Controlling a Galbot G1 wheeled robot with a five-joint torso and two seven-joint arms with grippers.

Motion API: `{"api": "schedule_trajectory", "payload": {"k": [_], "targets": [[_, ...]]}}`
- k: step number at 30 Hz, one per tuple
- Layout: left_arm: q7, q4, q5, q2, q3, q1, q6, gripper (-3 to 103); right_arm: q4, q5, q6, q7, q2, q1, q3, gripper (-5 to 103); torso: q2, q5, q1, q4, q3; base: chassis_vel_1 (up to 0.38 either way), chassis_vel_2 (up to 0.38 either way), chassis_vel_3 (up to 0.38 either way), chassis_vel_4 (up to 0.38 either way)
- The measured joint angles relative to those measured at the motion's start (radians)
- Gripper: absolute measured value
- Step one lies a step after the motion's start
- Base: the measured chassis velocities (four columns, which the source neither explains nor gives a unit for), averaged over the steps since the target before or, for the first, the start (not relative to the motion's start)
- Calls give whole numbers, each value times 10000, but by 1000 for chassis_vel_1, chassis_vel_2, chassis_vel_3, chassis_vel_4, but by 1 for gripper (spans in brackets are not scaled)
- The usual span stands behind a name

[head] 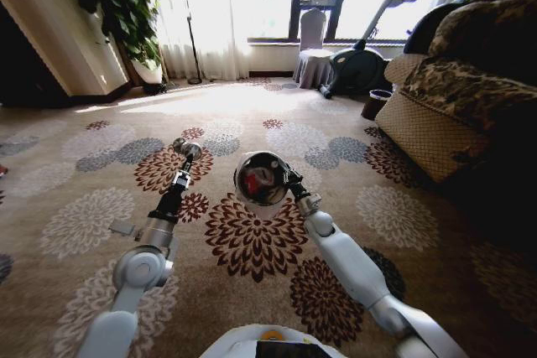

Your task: Pick up the trash from the ground and place it into the trash bin.

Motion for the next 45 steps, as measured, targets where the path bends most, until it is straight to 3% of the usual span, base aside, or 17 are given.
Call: {"api": "schedule_trajectory", "payload": {"k": [3,5,11,15,23,35,41,45], "targets": [[26,163,-365,227,497,-322,167,3,141,-61,0,-11,45,-35,-161,0,0,5,0,0,0,0,0,0,0],[-113,466,-714,287,863,-608,273,3,262,-80,-1,-6,44,-120,-229,0,-1,-4,0,-12,1,0,0,0,0],[-407,1189,-1164,40,1348,-730,434,3,612,-38,-17,-4,-117,-217,-289,0,0,3,0,-4,0,0,0,0,0],[-372,1689,-960,-56,1529,-819,469,3,763,48,-51,-4,-176,-255,-334,0,0,2,-1,-5,0,0,0,0,0],[-44,3119,243,-245,2009,-1498,470,3,1211,148,-110,0,-109,-563,-494,0,-1,2,0,-5,1,0,0,0,0],[-23,3160,-427,-285,1902,-1694,481,3,1359,129,-105,3,-296,-773,-427,0,0,3,-1,-5,0,0,0,0,0],[-70,3464,-199,-346,2012,-1910,484,3,1344,128,-105,4,-228,-777,-421,0,-1,1,0,-7,0,0,0,0,0],[-490,3829,-78,-356,2128,-2178,564,3,1408,121,-106,-4,-191,-821,-486,0,-1,3,0,-6,0,0,0,0,0]]}}
